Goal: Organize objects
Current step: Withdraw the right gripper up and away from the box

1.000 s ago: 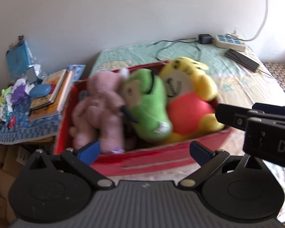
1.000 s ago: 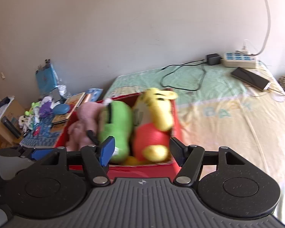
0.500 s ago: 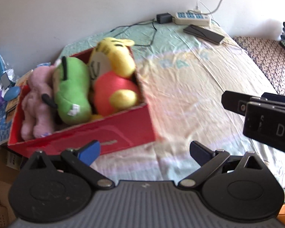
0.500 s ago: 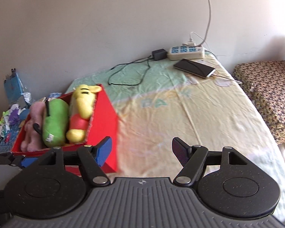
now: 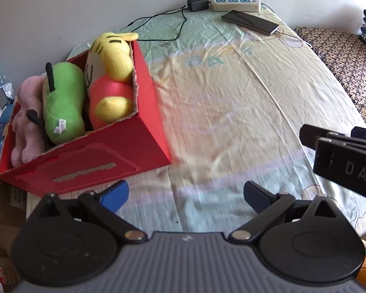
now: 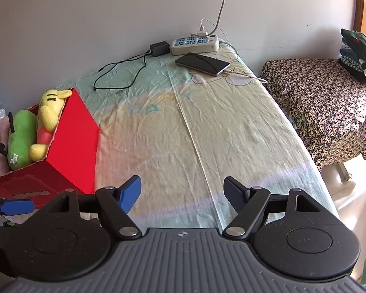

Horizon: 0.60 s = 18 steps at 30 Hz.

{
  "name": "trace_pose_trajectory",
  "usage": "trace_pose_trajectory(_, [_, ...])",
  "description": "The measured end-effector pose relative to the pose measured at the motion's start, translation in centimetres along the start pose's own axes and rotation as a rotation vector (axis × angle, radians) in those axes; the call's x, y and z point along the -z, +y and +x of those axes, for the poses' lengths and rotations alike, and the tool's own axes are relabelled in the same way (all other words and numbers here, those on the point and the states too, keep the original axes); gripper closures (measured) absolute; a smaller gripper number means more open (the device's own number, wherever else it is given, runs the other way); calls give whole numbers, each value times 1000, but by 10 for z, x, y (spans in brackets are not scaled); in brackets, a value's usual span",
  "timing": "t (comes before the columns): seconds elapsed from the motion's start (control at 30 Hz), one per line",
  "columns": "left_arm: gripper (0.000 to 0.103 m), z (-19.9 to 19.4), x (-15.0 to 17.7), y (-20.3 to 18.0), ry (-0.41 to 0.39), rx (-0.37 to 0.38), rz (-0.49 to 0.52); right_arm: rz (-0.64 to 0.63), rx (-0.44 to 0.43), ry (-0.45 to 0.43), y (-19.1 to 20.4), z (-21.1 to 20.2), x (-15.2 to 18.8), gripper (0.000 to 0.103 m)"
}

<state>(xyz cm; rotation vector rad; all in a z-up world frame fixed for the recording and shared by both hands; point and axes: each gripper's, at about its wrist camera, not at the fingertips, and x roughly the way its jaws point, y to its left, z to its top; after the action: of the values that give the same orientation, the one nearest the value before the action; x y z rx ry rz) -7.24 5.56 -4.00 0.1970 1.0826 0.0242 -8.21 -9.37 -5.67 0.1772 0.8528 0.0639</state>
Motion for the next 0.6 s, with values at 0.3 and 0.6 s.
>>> trace_pose_trajectory(0.3, [3,8,1,6,38,-60,-8,-29,-18,52,9,10,0,27])
trace_pose_trajectory(0.6, [3,-2,5,35,22,-87,-78,-87,-71,53,35,7,-5,29])
